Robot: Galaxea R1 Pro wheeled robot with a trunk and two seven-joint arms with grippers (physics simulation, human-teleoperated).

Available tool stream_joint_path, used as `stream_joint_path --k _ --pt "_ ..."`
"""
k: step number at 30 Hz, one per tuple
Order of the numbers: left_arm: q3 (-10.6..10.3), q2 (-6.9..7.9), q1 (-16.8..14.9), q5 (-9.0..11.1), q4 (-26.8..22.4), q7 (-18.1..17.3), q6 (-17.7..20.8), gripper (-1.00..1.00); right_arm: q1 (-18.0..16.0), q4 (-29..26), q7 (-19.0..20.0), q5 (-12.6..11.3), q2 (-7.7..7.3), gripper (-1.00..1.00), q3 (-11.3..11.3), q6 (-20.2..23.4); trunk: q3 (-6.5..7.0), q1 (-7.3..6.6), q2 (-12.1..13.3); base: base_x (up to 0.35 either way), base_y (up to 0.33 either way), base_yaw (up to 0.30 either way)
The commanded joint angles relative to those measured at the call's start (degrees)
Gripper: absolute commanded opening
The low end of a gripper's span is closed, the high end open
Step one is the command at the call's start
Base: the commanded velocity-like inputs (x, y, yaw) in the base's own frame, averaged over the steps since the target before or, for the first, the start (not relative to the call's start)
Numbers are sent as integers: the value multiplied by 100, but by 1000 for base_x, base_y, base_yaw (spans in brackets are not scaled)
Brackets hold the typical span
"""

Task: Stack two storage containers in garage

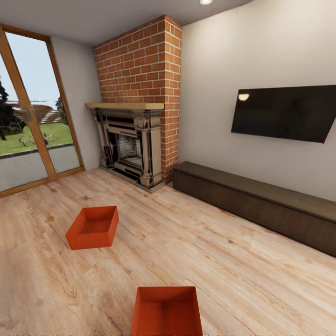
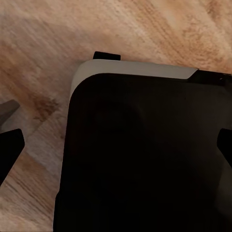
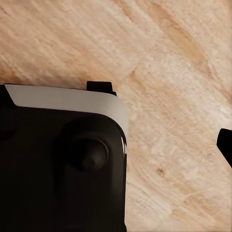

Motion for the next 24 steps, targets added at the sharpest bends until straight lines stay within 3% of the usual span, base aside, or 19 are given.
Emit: stream_joint_path --k 1,24 --pt "11 -1 -2 34 1 -3 -13 100 -5 15 0 -47 3 100 48 -27 -15 0 -3 0 0 0" --pt "-3 -7 -2 26 1 -5 -20 100 -5 15 -29 -41 7 100 48 -27 -227 0 -3 0 0 0"
